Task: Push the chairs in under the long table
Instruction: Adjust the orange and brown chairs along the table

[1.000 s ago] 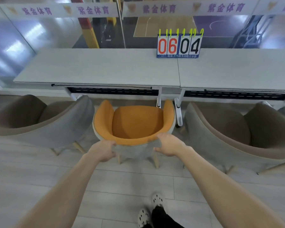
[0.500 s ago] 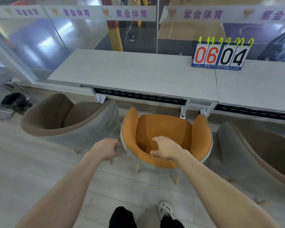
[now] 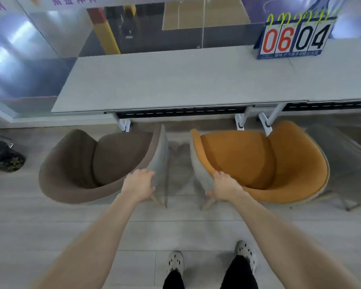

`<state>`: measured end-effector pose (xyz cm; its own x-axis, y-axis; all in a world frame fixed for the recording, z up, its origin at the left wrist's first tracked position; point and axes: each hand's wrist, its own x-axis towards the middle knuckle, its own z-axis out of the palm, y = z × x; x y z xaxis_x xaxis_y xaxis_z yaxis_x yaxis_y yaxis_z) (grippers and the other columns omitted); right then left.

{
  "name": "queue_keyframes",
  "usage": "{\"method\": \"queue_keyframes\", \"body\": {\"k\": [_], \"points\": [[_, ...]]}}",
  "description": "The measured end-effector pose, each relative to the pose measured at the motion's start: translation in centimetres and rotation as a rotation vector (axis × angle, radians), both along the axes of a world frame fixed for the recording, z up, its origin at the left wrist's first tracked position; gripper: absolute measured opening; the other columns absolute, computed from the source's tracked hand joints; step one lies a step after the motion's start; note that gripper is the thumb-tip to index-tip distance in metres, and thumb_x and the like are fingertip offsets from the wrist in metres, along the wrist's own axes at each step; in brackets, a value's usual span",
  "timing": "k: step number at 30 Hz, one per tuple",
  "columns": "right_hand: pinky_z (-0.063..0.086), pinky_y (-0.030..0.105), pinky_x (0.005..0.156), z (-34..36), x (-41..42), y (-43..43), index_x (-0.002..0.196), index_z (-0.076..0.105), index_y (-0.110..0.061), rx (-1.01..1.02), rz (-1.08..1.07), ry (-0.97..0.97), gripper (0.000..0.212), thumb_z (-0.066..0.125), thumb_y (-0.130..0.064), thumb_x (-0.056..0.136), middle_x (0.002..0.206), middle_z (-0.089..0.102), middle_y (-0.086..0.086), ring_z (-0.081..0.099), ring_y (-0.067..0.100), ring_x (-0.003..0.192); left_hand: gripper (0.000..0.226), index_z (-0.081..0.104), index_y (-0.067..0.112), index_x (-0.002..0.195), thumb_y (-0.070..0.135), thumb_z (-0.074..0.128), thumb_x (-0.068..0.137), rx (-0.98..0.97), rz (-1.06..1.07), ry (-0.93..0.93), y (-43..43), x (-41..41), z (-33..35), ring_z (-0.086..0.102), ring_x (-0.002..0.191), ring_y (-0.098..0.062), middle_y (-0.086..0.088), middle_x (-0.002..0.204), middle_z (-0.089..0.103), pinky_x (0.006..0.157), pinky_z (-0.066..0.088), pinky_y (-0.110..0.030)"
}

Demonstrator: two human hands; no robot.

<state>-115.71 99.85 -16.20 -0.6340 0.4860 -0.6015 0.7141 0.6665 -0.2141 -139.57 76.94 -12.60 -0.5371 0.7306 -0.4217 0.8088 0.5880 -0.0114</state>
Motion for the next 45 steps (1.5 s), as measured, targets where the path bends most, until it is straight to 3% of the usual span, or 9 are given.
{"method": "queue_keyframes", "body": {"k": [3,5,8,12,15,21,28,45], "points": [[0.044,0.055,0.114,-1.3,-1.2,-1.1,0.158,0.031,-0.011,0.065,-0.017,0.008,0.092,0.073,-0.057,0.091,0.157,0.043,0.011,0.043,0.035,0.144,0.064,0.05,0.029,0.151,0.041,0.069,0.091,-0.018,-0.043,0.045,-2.2,-2.6,-2.4,0.042,0.147,-0.029,-0.003,0.158,0.047,0.115,0.04,-0.047],[0.037,0.056,0.12,-2.1,-1.4,-1.5,0.164,0.023,-0.01,0.098,-0.016,-0.007,0.093,0.072,-0.05,0.095,0.17,0.028,0.008,0.033,0.035,0.153,0.077,0.037,0.03,0.159,0.034,0.07,0.09,-0.025,-0.015,0.046,-3.3,-3.7,-4.2,0.033,0.153,-0.032,-0.007,0.165,0.035,0.119,0.036,-0.051],[0.028,0.059,0.126,-3.9,-1.2,-1.4,0.17,0.007,-0.018,0.142,-0.012,-0.045,0.09,0.063,-0.017,0.1,0.179,0.007,0.005,0.02,0.036,0.16,0.1,0.004,0.037,0.169,0.03,0.069,0.092,-0.1,0.061,0.072,-4.5,-5.0,-7.2,0.026,0.157,-0.037,-0.014,0.173,0.019,0.121,0.032,-0.058],[0.025,0.058,0.127,-5.3,-0.7,-1.2,0.17,-0.006,-0.035,0.193,-0.04,-0.026,0.105,0.062,0.0,0.098,0.179,0.004,0.011,0.023,0.041,0.159,0.116,-0.027,0.048,0.161,0.018,0.063,0.094,-0.108,0.089,0.071,-5.3,-6.6,-9.7,0.048,0.134,-0.038,-0.014,0.154,0.04,0.107,0.042,-0.064],[0.029,0.057,0.125,-6.2,-0.8,-1.2,0.169,-0.006,-0.038,0.257,-0.039,0.025,0.106,0.062,0.0,0.097,0.178,0.01,0.012,0.033,0.041,0.153,0.122,-0.035,0.047,0.157,0.011,0.062,0.094,-0.067,0.022,0.103,-5.3,-7.5,-10.3,0.06,0.111,-0.035,-0.012,0.131,0.053,0.09,0.052,-0.055],[0.03,0.058,0.124,-6.4,-1.3,-1.1,0.169,-0.001,-0.04,0.257,-0.066,0.053,0.103,0.061,0.001,0.098,0.177,0.017,0.009,0.037,0.039,0.151,0.125,-0.035,0.041,0.159,0.012,0.066,0.092,-0.15,-0.011,0.11,-5.1,-6.9,-9.4,0.063,0.1,-0.03,-0.01,0.124,0.056,0.083,0.05,-0.048],[0.029,0.059,0.123,-6.7,-1.4,-0.9,0.169,-0.003,-0.042,0.238,-0.067,0.044,0.116,0.071,0.003,0.092,0.178,0.016,0.008,0.035,0.039,0.153,0.121,-0.028,0.046,0.162,0.008,0.064,0.092,-0.162,-0.016,0.103,-5.6,-6.0,-9.0,0.063,0.101,-0.029,-0.004,0.121,0.056,0.086,0.052,-0.049],[0.028,0.061,0.125,-6.9,-1.6,-0.6,0.169,-0.003,-0.043,0.215,-0.081,0.017,0.119,0.079,-0.004,0.092,0.178,0.017,0.006,0.034,0.039,0.154,0.122,-0.031,0.044,0.161,0.011,0.064,0.092,-0.181,-0.04,0.128,-5.5,-4.8,-9.1,0.061,0.099,-0.029,-0.008,0.123,0.055,0.08,0.048,-0.047]]}}
